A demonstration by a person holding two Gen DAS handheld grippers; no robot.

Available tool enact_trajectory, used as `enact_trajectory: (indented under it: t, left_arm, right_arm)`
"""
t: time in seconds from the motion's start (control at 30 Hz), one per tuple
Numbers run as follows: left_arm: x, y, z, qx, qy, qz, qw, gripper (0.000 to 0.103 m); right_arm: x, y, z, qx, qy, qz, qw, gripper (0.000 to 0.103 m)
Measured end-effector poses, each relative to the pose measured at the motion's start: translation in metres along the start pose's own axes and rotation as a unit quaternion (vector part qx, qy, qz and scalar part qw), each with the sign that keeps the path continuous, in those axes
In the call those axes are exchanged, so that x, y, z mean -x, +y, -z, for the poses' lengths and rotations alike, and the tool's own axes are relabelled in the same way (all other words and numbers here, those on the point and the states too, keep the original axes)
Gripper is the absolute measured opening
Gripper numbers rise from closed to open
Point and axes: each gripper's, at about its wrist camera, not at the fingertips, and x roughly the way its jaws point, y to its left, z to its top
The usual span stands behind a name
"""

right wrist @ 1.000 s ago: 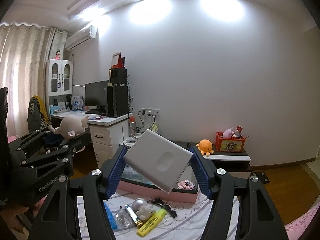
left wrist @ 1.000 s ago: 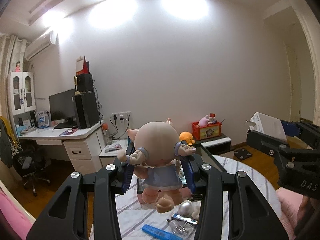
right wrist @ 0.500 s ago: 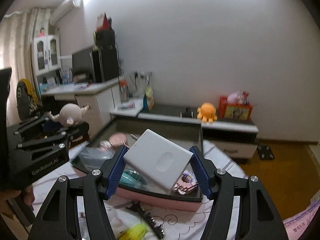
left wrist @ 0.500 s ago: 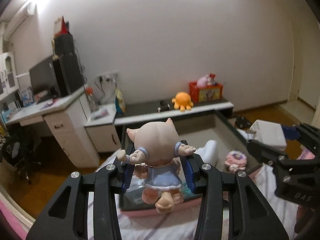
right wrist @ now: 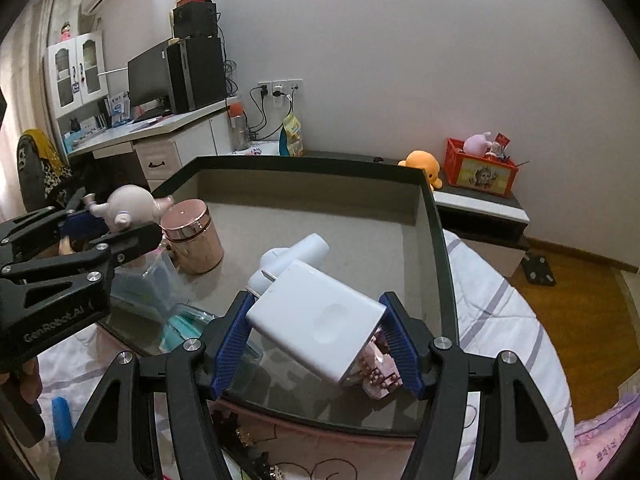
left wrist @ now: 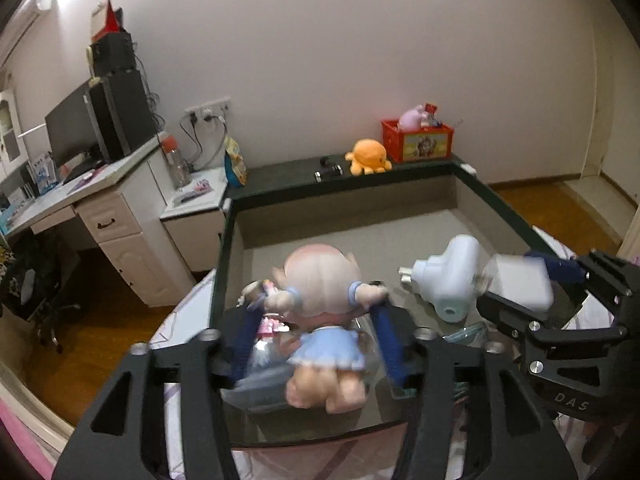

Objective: Organize rigid objects
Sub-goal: 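Carry the doll and power bank into the pink box and release both, then withdraw both tools from the box back over the bed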

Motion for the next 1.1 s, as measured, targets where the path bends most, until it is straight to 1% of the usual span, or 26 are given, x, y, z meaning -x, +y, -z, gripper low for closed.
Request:
enact_trajectory:
  t: [0.03,0.07,0.1,0.13,0.2,0.27,0.33,0.53,0.6,0.67,0.77,0.8,0.83,0.97,1.1]
  left_arm:
    - [0.004,0.001,-0.001,0.001,-0.007,-0.001,1.0000,0.069]
    - [0.012,0.002,-0.002,0.004,-0.015,-0.001,0.9999,0.076]
    - [0.018,0.003,-0.003,0.007,-0.022,-0.001,0.9997,0.082]
    - [0.028,0.005,-0.003,0.011,-0.031,-0.003,0.9995,0.086]
    - [0.047,0.006,-0.002,0.014,-0.048,-0.005,0.9987,0.097]
    - [0.070,0.007,-0.001,0.017,-0.067,-0.010,0.9976,0.102]
    - [0.101,0.005,0.004,0.018,-0.092,-0.018,0.9955,0.103]
    - [0.180,0.007,0.027,0.030,-0.139,-0.033,0.9892,0.103]
    - [0.201,0.004,0.036,0.028,-0.148,-0.032,0.9881,0.103]
    - [0.223,0.002,0.045,0.036,-0.153,-0.034,0.9870,0.103]
    - [0.256,-0.002,0.062,0.047,-0.177,-0.022,0.9829,0.103]
    - [0.263,-0.005,0.066,0.048,-0.183,-0.022,0.9817,0.103]
    - [0.272,-0.007,0.071,0.048,-0.190,-0.025,0.9802,0.103]
    - [0.303,-0.017,0.090,0.038,-0.220,-0.040,0.9739,0.103]
    - [0.319,-0.018,0.097,0.033,-0.231,-0.048,0.9712,0.103]
  right_arm:
    - [0.002,-0.002,-0.003,-0.004,-0.005,-0.002,1.000,0.067]
    - [0.005,-0.003,-0.004,-0.007,-0.010,-0.003,1.000,0.068]
    - [0.014,-0.003,-0.005,-0.010,-0.017,-0.003,1.000,0.075]
    - [0.018,-0.002,-0.009,-0.011,-0.023,-0.002,1.000,0.079]
    - [0.034,0.000,-0.012,-0.012,-0.038,-0.002,0.999,0.079]
    - [0.055,0.002,-0.013,-0.015,-0.053,0.000,0.998,0.081]
    - [0.081,0.007,-0.011,-0.011,-0.075,0.005,0.997,0.082]
    - [0.160,0.028,0.005,-0.002,-0.138,0.006,0.990,0.084]
    - [0.179,0.033,0.013,-0.004,-0.149,0.010,0.989,0.084]
    - [0.199,0.038,0.022,-0.006,-0.162,0.002,0.987,0.084]
    - [0.227,0.047,0.038,-0.005,-0.182,0.014,0.983,0.087]
    - [0.234,0.049,0.043,-0.004,-0.186,0.017,0.982,0.096]
    - [0.244,0.051,0.048,-0.004,-0.194,0.022,0.981,0.103]
    - [0.267,0.057,0.064,-0.001,-0.207,0.035,0.978,0.103]
    - [0.283,0.058,0.075,-0.007,-0.213,0.044,0.976,0.103]
